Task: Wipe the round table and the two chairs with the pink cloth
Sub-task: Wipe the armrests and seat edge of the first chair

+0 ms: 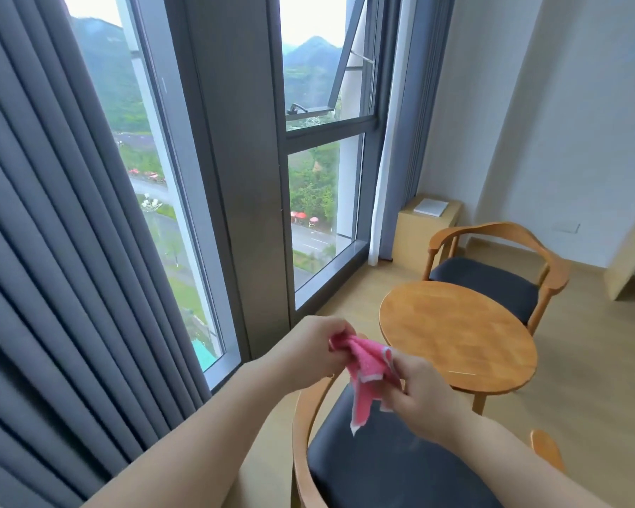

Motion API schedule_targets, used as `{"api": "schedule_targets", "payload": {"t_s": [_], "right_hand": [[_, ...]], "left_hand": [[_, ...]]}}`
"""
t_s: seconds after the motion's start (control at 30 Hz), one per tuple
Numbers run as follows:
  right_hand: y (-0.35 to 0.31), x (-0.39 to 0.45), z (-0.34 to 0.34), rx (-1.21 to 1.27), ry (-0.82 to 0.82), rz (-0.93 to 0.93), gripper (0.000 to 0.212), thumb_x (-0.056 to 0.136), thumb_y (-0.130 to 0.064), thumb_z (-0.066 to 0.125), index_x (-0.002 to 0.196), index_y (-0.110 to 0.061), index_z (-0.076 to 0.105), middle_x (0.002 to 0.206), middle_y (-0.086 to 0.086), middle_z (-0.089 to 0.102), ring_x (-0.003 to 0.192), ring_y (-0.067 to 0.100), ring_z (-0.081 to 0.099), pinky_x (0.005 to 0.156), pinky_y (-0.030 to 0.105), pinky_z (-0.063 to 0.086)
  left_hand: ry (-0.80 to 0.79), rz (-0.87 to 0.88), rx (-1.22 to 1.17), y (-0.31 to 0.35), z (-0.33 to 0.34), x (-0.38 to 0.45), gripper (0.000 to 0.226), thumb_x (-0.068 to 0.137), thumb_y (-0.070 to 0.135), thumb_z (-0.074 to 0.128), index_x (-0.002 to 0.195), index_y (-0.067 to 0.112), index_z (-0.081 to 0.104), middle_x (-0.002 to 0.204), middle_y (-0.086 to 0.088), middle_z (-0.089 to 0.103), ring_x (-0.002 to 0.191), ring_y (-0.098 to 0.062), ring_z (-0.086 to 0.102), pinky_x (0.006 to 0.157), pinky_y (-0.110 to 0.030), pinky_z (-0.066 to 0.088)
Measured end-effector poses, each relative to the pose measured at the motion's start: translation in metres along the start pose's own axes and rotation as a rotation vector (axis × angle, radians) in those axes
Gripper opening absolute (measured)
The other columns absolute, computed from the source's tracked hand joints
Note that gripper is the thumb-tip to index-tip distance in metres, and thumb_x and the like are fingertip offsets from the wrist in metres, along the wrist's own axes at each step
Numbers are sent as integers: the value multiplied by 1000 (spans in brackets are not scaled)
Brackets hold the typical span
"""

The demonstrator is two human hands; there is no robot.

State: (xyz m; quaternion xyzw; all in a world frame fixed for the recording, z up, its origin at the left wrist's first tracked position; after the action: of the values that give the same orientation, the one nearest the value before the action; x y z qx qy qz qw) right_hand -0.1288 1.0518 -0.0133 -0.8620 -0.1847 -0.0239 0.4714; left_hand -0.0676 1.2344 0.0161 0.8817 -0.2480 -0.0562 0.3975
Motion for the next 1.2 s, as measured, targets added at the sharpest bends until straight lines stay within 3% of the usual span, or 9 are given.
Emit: {"api": "schedule_targets", "payload": {"t_s": [0.2, 0.3, 0.47, 0.53, 0.67, 0.77, 0.9, 1.13, 1.2], "right_hand": [[24, 44, -26, 95, 44, 6, 36, 85, -42, 61, 118, -52, 52, 104, -17, 67, 95, 7, 65, 79, 25, 54], [31, 65, -28, 191, 10, 0, 49, 80, -34, 70, 116, -57, 48, 109, -13, 63, 98, 15, 63, 84, 30, 55], [45, 115, -15, 197, 43, 43, 75, 70, -67, 72, 133, -54, 32, 116, -30, 54, 110, 1, 58, 85, 17, 51], [51, 135, -8, 156, 118, 55, 63, 73, -65, 69, 128, -49, 42, 112, -26, 57, 105, 0, 59, 78, 16, 52], [61, 178, 8, 89, 202, 123, 19, 79, -32, 61, 97, -38, 64, 82, -10, 68, 74, 6, 64, 62, 16, 49], [66, 219, 18, 32, 269, 206, 21, 76, -15, 56, 88, -30, 66, 71, 1, 67, 63, 15, 63, 58, 35, 53], [64, 279, 42, -42, 392, 282, 16, 83, -4, 61, 87, -19, 68, 75, 6, 67, 71, 25, 62, 69, 52, 51], [41, 357, 62, -68, 506, 353, 6, 91, -15, 63, 91, -21, 65, 73, 9, 68, 64, 24, 65, 63, 47, 54], [45, 367, 54, -87, 503, 381, 17, 90, -15, 64, 101, -29, 61, 83, 0, 68, 71, 18, 67, 65, 41, 58]], "left_hand": [[58, 38, 24, -5, -3, 60, 12, 75, 19, 68, 76, 29, 63, 68, 18, 61, 58, 5, 53, 53, -10, 44], [62, 20, 60, -14, -13, 75, 10, 74, 18, 65, 76, 27, 61, 66, 13, 59, 57, 3, 49, 52, -13, 43], [40, 24, 109, -39, -45, 108, 12, 76, 20, 65, 73, 29, 57, 70, 7, 59, 58, -2, 50, 56, -22, 46], [-3, 28, 113, -54, -54, 123, 11, 77, 22, 67, 75, 27, 58, 72, 5, 61, 61, -6, 53, 58, -24, 49], [-86, 79, 96, -97, -73, 158, 12, 77, 22, 69, 74, 22, 57, 66, 8, 55, 54, 0, 44, 54, -18, 41], [-170, 132, 36, -135, -93, 192, 14, 78, 22, 71, 76, 21, 57, 64, 7, 55, 52, 0, 43, 50, -13, 38], [-266, 253, -43, -185, -139, 237, 16, 80, 20, 69, 77, 27, 55, 65, 10, 55, 53, 1, 45, 50, -10, 36], [-334, 387, -113, -225, -186, 297, 25, 81, 13, 61, 77, 34, 49, 69, 12, 51, 59, 0, 44, 54, -13, 37], [-360, 424, -134, -224, -183, 315, 24, 82, 15, 61, 77, 36, 49, 70, 12, 52, 61, -2, 45, 58, -19, 40]]}}
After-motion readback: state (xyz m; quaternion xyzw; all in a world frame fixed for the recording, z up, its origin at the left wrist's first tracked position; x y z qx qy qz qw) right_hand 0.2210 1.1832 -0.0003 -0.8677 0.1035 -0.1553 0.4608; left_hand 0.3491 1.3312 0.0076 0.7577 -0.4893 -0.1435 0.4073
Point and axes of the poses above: each hand's wrist, its own x-axis towards the middle knuckle, its own z-axis out of the palm, y = z × x, the point moved 2 cm from there along x, towards the middle knuckle
